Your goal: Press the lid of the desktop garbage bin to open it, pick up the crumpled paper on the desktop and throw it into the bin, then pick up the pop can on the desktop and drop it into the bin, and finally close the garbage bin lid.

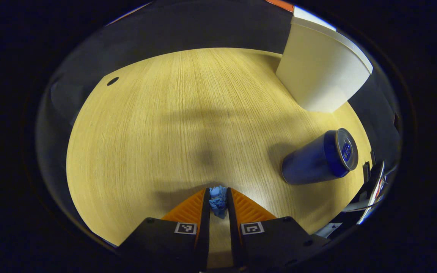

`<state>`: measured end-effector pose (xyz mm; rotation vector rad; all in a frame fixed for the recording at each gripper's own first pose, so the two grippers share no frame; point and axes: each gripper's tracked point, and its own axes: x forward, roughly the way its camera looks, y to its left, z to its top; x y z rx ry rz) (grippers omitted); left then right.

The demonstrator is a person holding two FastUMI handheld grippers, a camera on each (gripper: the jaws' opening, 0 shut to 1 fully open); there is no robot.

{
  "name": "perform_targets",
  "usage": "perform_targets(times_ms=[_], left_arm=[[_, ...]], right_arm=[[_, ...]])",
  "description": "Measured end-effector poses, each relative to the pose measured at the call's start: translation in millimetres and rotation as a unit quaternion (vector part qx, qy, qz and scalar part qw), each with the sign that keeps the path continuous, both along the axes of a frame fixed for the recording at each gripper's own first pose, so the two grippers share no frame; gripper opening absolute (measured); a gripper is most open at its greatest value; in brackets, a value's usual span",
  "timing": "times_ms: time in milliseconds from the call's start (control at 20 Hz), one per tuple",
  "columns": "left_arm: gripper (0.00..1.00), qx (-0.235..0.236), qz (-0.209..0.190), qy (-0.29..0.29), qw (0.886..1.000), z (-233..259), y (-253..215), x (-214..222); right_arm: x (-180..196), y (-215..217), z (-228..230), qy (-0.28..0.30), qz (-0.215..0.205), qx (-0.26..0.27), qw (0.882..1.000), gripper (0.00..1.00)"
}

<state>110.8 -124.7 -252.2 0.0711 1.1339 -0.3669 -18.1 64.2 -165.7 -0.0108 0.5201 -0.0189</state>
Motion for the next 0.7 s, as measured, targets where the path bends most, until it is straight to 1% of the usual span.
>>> perform_targets(times_ms=[250, 450, 600, 700], left_arm=[[0.28, 0.000, 0.014, -0.014, 1.000, 29, -32, 85], [0.28, -0.001, 0.025, -0.027, 0.999, 55, -63, 165], [0.27, 0.001, 0.028, -0.035, 0.999, 76, -88, 231], [0.28, 0.003, 0.034, -0.041, 0.999, 90, -105, 277]], right_arm=[[4, 14, -14, 0.016, 0.038, 0.004, 0.999, 0.98], [4, 24, -31, 0.033, 0.067, 0.007, 0.997, 0.98], [4, 31, -57, 0.056, 0.087, 0.009, 0.995, 0.98], [4, 38, -75, 0.073, 0.094, 0.024, 0.993, 0.98]])
